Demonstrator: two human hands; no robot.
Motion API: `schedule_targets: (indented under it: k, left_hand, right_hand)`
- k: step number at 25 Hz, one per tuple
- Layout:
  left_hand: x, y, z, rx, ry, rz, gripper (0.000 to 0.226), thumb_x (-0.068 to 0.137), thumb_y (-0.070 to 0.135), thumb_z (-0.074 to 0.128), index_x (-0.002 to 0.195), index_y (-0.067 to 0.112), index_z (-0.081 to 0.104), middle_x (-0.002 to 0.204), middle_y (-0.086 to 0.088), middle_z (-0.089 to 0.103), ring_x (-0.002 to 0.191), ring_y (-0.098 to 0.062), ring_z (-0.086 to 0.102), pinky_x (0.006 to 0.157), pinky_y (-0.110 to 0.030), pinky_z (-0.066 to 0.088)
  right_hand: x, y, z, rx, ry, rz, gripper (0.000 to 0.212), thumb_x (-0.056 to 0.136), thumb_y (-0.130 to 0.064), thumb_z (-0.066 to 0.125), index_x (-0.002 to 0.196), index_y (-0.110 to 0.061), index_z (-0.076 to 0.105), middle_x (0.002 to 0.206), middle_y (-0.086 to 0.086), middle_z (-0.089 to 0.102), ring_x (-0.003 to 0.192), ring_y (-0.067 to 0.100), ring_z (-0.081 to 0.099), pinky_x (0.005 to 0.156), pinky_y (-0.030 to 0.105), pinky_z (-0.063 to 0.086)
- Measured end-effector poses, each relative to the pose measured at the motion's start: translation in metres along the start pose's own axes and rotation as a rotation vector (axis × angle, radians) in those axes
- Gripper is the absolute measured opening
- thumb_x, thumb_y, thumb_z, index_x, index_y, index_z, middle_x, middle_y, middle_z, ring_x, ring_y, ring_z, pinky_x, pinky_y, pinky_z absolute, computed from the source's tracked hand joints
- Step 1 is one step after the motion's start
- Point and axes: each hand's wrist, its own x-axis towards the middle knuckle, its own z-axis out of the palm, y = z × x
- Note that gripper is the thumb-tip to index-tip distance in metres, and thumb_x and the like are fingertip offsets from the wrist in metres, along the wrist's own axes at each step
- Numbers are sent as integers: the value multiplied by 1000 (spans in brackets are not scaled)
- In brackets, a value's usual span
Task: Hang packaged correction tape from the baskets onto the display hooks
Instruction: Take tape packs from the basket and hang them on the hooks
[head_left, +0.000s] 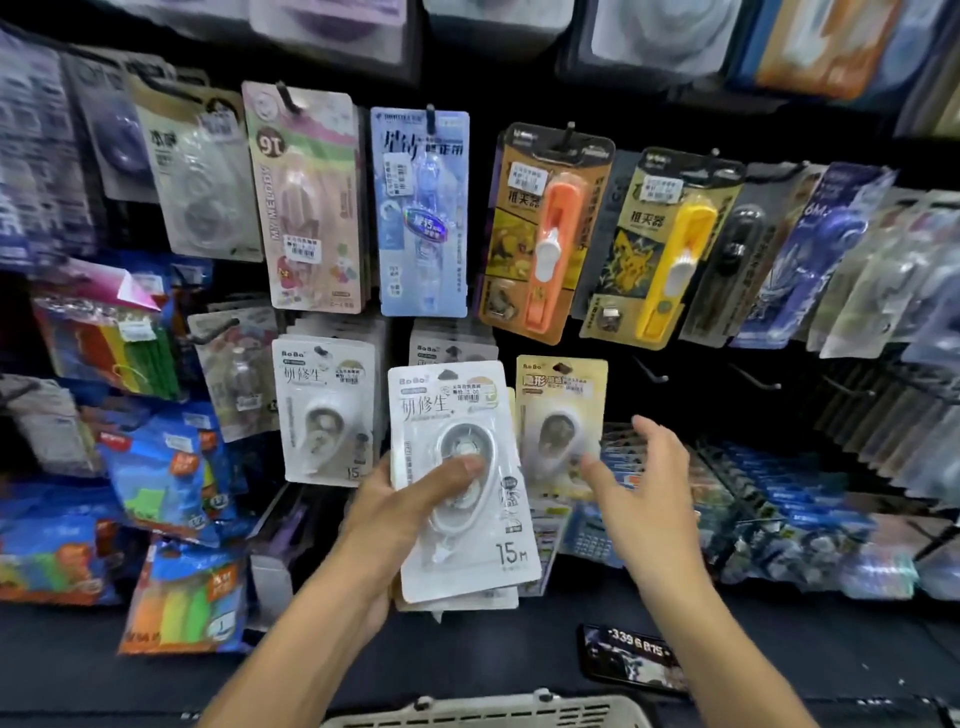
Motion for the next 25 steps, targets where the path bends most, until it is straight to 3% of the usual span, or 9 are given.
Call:
schedule_targets:
  k: [4,6,8,11,14,16,19,22,25]
  left_hand:
    - [1,-5,8,5,-28,28,72,46,45,94,112,29,71,101,0,80,90,-21,78,66,-28,62]
    - [0,-5,6,-30,-39,8,79,45,50,96,116,28,70,104,-1,80,94,-23,78,70,-32,63]
    - [-1,-1,0,-25,-63,-29,84,45,59,96,120,29,70,112,-4,78,104,-27,75,91,-45,59]
    - [-6,8,-16,-33,-57,-31,80,43,51,99,116,29,74,116,-9,77,108,-33,73,102,-58,50]
    - [-13,26,-39,49,120,64,81,45,40,101,120,29,71,109,-3,79,101,-32,75,90,-56,58]
    - [-17,41,-55,113,220,149,75,48,43,99,117,33,70,106,3,79,98,-27,76,88,-52,59]
    - [-23,53,-61,8,197,243,69,52,36,98,116,27,72,106,-5,79,93,-32,77,74,-50,63]
    - [-24,51,-54,-28,171,248,67,53,31,91,116,21,71,104,-8,79,88,-31,78,63,-42,63]
    - [-20,47,-51,-45,176,243,66,52,30,90,114,21,71,102,-8,80,87,-30,78,61,-39,63]
  right_hand:
    - [-41,-27,20,293,-305,-137,40,73,-58,76,109,-45,62,96,-14,71,86,3,68,69,19,54]
    - [-46,-33,31,394,-389,-87,43,75,-47,84,110,-43,61,94,-7,76,82,9,73,63,22,56]
    - [-41,-36,35,562,-389,-19,42,75,-33,84,112,-32,64,98,-1,79,86,14,76,66,21,57]
    - [-27,-38,34,738,-317,83,37,78,-29,76,113,-29,63,99,-7,79,88,5,74,66,13,54]
    - [-21,-38,39,593,-291,93,40,87,-33,76,120,-44,57,106,-13,76,92,4,73,62,16,54]
    - [-20,-38,48,446,-280,44,33,88,-38,75,112,-52,57,118,-12,71,104,9,69,73,27,56]
    - [-21,-42,62,341,-265,-13,31,89,-38,73,112,-48,55,120,-22,62,105,-8,59,84,27,53]
    - [-28,-42,67,326,-232,-52,32,89,-42,72,115,-47,55,118,-37,55,104,-29,45,84,18,42]
    - [-34,-40,70,293,-172,-64,30,89,-48,70,114,-51,53,115,-41,52,111,-17,48,83,17,41]
